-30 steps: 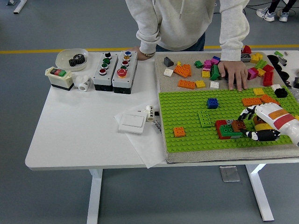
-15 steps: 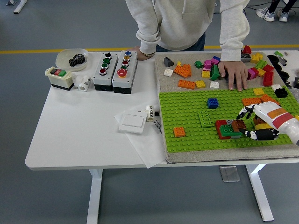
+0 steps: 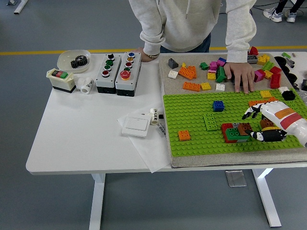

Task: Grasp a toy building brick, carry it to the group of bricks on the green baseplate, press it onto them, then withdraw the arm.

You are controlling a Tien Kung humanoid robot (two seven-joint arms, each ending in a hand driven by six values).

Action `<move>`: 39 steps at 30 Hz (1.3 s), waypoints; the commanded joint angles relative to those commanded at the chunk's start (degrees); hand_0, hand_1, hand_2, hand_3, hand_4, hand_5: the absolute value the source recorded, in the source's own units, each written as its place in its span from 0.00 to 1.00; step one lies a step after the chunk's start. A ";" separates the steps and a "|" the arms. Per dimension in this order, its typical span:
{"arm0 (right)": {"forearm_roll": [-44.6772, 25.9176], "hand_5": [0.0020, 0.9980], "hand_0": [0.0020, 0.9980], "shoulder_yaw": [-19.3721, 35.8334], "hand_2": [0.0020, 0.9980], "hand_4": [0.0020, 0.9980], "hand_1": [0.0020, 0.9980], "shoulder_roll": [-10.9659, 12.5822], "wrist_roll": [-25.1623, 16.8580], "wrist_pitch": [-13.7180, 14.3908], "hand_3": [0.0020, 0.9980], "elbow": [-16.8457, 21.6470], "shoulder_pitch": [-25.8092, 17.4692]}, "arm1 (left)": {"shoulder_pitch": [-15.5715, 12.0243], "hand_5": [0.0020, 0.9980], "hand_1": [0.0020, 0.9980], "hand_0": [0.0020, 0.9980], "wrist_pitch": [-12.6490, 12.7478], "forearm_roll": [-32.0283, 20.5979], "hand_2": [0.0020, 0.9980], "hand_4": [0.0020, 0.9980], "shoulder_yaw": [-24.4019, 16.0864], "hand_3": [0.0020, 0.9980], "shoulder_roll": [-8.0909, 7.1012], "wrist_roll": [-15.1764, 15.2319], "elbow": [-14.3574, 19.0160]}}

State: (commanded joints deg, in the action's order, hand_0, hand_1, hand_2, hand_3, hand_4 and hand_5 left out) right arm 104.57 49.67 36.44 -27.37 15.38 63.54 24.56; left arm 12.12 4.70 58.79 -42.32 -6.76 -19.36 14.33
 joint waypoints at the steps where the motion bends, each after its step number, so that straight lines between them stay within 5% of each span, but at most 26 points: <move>1: -0.05 0.19 0.38 0.39 0.59 0.79 0.51 0.05 0.18 -0.03 0.59 0.30 -0.20 | 0.01 0.59 0.75 0.75 0.00 -0.01 0.74 0.68 0.01 0.60 -0.01 0.00 0.00; 3: -0.53 0.27 0.43 1.34 0.68 0.88 0.55 0.20 0.61 -0.05 0.67 1.17 -0.78 | 0.03 0.59 0.75 0.75 -0.01 0.00 0.74 0.68 0.00 0.60 -0.03 0.00 -0.01; 8: -3.46 0.27 0.43 3.07 0.68 0.88 0.55 0.70 2.67 -1.04 0.67 4.18 -2.56 | 0.08 0.59 0.75 0.75 0.02 0.12 0.74 0.68 -0.13 0.60 -0.05 -0.04 -0.03; 9: -4.02 0.45 0.62 3.22 0.72 0.86 0.66 0.92 3.40 -1.32 0.63 5.04 -2.97 | 0.10 0.59 0.75 0.75 0.01 0.18 0.74 0.68 -0.17 0.60 -0.06 -0.05 -0.03; 20: -4.05 0.47 0.65 4.86 0.72 0.83 0.68 2.42 7.29 -5.01 0.61 11.25 -5.91 | -0.10 0.59 0.75 0.75 -0.07 1.08 0.74 0.68 -0.73 0.60 -0.02 -0.24 -0.06; 39: 3.43 0.47 0.67 4.62 0.71 0.82 0.68 3.66 6.96 -6.20 0.59 12.55 -7.62 | -0.58 0.59 0.75 0.75 -0.22 2.37 0.74 0.68 -1.45 0.60 0.01 -0.38 -0.08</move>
State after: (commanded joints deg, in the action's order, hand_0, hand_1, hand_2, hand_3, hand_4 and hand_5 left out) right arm 108.00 54.29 40.09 -20.42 9.18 76.09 16.94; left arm 11.54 4.47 61.16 -43.78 -6.75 -19.74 14.25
